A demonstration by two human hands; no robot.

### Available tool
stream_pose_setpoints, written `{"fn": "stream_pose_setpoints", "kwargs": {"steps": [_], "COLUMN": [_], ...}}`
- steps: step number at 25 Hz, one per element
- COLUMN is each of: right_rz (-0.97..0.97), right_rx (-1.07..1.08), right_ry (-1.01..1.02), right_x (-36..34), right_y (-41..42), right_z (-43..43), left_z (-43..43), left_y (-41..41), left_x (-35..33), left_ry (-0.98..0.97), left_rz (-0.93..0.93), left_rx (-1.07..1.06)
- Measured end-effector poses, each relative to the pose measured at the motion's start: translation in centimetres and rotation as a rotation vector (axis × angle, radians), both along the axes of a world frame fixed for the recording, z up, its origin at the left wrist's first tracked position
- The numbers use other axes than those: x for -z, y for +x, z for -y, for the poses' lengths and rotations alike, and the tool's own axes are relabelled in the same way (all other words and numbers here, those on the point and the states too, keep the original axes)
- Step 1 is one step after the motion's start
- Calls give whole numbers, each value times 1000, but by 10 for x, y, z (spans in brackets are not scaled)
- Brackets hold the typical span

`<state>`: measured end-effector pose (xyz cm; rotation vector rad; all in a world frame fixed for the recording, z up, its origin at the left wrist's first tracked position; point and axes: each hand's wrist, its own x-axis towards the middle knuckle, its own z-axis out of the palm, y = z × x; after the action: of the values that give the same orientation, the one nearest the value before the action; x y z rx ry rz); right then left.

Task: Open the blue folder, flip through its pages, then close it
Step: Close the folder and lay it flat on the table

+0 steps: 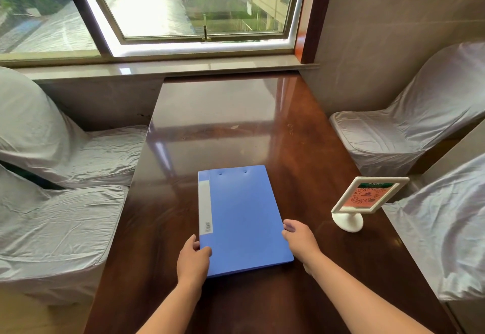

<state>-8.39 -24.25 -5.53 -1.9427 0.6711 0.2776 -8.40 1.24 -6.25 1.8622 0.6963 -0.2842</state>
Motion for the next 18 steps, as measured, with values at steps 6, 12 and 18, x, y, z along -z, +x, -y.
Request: {"fn": "stream_pose_setpoints", "kwargs": {"steps": [6, 12, 18], "right_rz": [-13, -16, -13], "right_rx": [65, 78, 116], "right_ry": [-4, 45, 46], "right_x": [8, 10, 19], "right_y": [-6, -8, -14], "right_z": [10, 13, 15], "left_z": [-7, -5, -13], "left_y": [-2, 6, -3], "left_x": [-3, -6, -2], "left_ry": [-65, -195, -309], "left_rz": [7, -1, -2], "left_rx": [-55, -64, -199]}}
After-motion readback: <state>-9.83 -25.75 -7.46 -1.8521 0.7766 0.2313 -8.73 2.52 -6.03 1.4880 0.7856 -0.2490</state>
